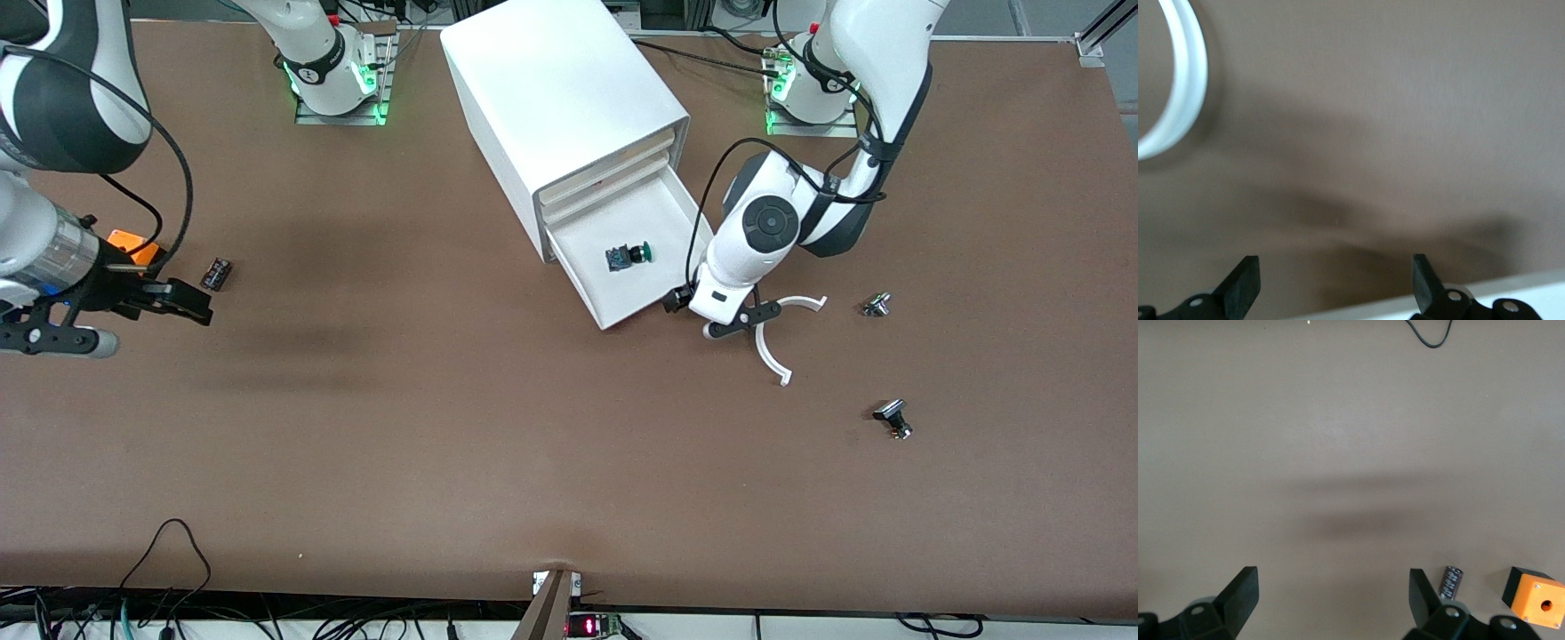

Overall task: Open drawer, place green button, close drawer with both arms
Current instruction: 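Push the drawer closed into the cabinet with the left gripper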

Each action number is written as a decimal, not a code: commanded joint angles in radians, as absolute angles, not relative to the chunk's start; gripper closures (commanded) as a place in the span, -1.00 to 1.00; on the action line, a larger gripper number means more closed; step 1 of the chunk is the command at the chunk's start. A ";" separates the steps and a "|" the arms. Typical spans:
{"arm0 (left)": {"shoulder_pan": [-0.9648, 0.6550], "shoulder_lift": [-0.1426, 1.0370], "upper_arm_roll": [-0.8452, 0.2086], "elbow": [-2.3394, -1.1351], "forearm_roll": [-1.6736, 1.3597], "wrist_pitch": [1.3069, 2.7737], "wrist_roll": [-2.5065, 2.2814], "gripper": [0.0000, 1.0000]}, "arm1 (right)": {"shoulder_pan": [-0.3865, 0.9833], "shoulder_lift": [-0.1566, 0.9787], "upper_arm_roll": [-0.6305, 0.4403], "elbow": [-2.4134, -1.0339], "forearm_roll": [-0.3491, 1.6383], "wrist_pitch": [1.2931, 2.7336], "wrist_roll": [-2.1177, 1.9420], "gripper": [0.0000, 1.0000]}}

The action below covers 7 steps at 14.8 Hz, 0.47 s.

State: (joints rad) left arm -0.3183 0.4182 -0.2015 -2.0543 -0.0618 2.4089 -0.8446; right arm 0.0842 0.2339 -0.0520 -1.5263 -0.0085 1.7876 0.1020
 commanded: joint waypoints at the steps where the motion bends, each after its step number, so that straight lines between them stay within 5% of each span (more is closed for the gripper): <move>1: -0.321 0.408 -0.250 -2.085 -0.089 2.424 -0.894 -1.00 | 0.061 0.181 -0.046 -1.563 -0.015 1.789 0.037 -1.00; 7: -0.322 0.405 -0.389 -2.144 -0.233 2.419 -0.897 -1.00 | 0.060 0.130 -0.095 -1.535 -0.009 1.714 0.003 -1.00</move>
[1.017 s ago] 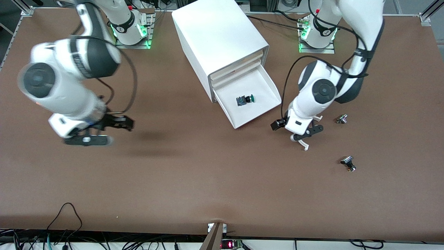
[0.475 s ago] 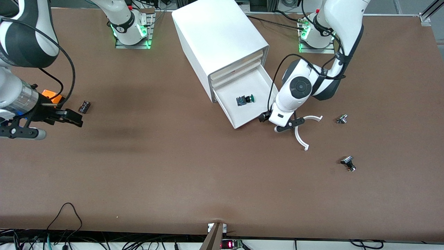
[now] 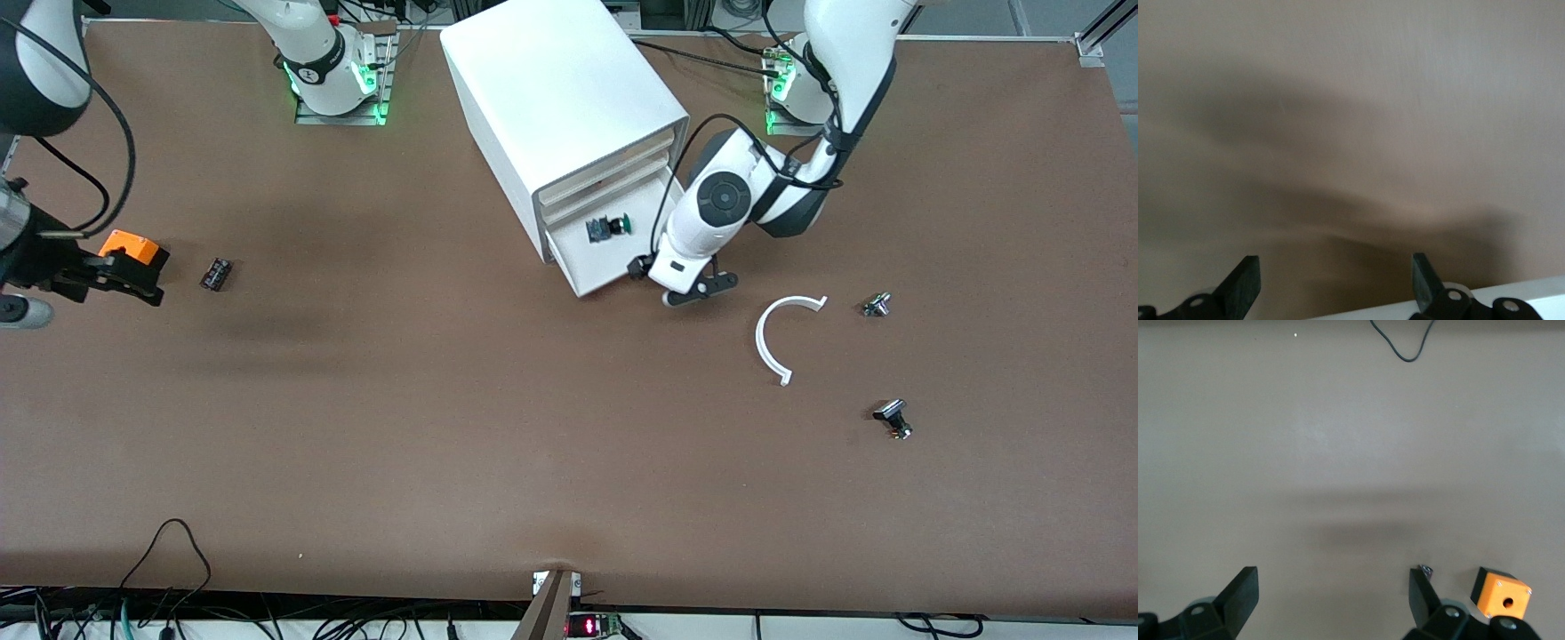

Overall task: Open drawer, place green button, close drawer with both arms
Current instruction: 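Push the drawer closed into the cabinet with the left gripper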

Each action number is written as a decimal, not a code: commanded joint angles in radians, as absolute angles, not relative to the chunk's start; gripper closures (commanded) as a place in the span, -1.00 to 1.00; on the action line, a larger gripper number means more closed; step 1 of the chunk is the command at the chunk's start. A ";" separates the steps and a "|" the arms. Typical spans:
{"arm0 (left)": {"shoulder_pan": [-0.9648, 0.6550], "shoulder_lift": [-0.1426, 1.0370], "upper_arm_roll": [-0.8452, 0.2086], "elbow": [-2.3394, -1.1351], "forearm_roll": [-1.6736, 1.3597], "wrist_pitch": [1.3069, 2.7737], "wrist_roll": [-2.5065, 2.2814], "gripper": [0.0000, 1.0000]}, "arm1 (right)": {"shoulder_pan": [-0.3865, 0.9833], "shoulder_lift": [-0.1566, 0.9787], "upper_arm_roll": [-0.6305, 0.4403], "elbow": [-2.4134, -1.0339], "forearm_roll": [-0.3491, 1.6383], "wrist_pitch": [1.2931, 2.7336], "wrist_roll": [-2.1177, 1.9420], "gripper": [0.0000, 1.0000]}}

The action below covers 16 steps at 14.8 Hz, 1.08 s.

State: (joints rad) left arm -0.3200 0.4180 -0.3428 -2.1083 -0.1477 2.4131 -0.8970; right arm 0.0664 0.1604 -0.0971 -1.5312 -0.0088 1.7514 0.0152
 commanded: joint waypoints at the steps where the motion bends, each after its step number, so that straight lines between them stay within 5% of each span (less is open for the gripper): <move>1: -0.322 0.405 -0.414 -2.149 -0.260 2.419 -0.896 -1.00 | 0.060 0.129 -0.095 -1.540 -0.011 1.707 0.006 -1.00; 16: -0.318 0.391 -0.514 -2.186 -0.267 2.376 -0.807 -1.00 | 0.060 -0.034 -0.095 -1.756 -0.014 1.700 -0.002 -1.00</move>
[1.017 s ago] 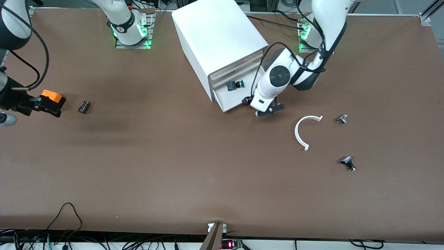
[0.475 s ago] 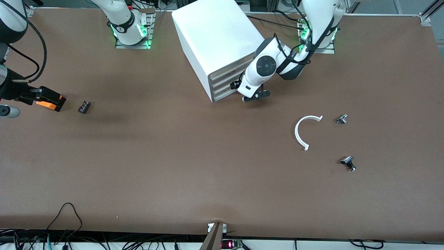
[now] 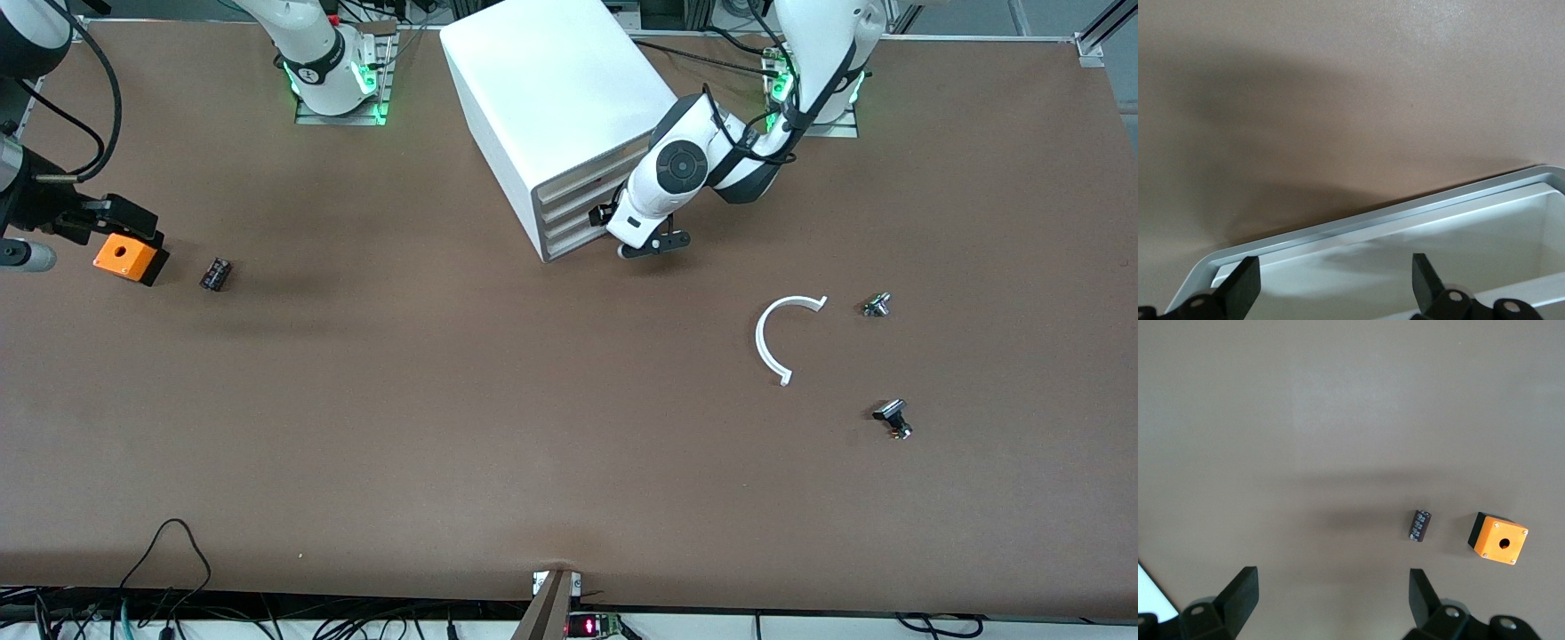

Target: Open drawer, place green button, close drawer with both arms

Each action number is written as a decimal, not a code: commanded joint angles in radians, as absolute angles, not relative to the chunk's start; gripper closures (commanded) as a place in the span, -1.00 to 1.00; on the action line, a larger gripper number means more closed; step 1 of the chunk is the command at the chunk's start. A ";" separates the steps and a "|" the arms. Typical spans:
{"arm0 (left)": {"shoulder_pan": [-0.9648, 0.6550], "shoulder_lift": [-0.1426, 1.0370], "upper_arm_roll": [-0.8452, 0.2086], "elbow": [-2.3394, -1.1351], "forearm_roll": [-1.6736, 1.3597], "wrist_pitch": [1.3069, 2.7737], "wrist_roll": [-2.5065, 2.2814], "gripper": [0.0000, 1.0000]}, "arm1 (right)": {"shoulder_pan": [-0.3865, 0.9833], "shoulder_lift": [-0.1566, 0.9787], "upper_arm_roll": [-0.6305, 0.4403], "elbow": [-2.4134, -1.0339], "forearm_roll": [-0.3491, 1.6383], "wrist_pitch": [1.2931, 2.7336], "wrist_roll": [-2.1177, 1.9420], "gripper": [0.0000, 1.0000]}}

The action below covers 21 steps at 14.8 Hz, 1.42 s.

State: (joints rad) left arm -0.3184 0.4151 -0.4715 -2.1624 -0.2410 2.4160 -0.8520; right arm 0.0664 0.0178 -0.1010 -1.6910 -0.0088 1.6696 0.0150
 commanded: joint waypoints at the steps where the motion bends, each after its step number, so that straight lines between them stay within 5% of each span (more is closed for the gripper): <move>1: -0.316 0.391 -0.512 -2.180 -0.265 2.382 -0.792 -1.00 | 0.060 -0.034 -0.095 -1.756 -0.014 1.700 -0.011 -1.00; 12: 0.033 0.114 -0.319 -2.085 -0.216 2.356 -0.311 -1.00 | 0.057 -0.017 -0.126 -1.732 -0.003 1.706 -0.017 -1.00; 18: 0.040 -0.002 -0.129 -1.805 -0.105 1.829 -0.175 -1.00 | 0.057 -0.014 -0.135 -1.732 -0.006 1.677 -0.020 -1.00; 21: 0.038 -0.008 -0.124 -1.714 0.014 1.715 -0.178 -1.00 | 0.057 -0.020 -0.143 -1.732 -0.003 1.674 -0.018 -1.00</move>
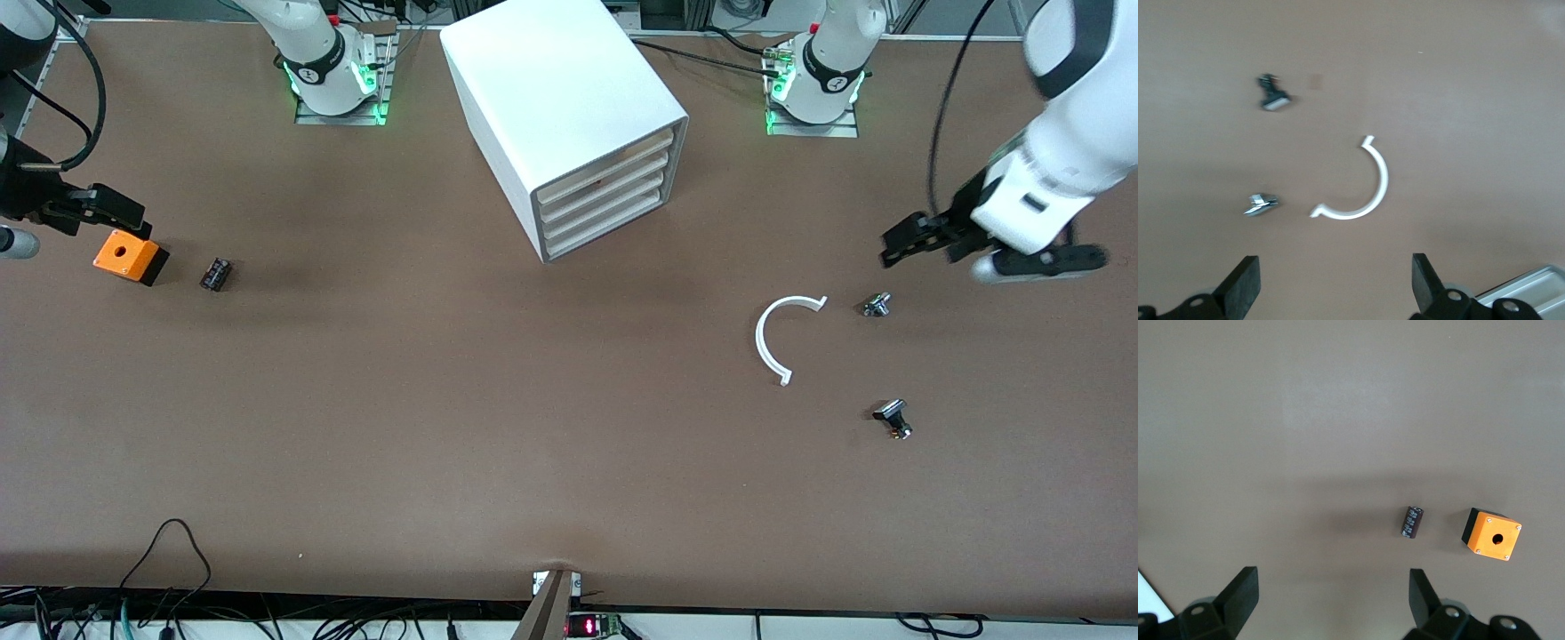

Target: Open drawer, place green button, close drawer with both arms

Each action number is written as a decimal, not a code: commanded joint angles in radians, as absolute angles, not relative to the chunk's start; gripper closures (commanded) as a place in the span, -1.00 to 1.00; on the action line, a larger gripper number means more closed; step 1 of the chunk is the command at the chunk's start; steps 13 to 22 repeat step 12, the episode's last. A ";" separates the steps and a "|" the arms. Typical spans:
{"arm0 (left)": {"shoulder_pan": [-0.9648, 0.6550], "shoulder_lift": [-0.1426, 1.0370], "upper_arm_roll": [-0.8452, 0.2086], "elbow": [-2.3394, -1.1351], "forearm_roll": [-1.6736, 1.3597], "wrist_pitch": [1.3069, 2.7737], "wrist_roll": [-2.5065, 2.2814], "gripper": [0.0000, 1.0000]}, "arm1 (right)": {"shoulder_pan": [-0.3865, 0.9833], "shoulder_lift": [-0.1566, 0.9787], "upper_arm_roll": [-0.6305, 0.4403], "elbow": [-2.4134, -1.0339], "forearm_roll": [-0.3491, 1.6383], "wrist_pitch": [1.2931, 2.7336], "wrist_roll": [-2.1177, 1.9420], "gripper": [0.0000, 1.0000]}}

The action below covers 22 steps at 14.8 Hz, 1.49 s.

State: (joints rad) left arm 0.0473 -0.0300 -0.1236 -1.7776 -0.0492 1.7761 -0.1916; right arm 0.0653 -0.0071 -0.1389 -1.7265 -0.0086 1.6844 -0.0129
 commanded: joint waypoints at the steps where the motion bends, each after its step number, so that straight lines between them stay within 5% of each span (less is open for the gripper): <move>1: 0.040 -0.006 -0.121 -1.712 0.018 1.706 -0.181 -1.00 | 0.057 -0.020 -0.143 -1.732 -0.003 1.674 -0.018 -1.00; 22: 0.075 0.003 -0.120 -1.698 0.017 1.680 -0.175 -1.00 | 0.060 -0.018 -0.166 -1.732 -0.002 1.675 -0.023 -1.00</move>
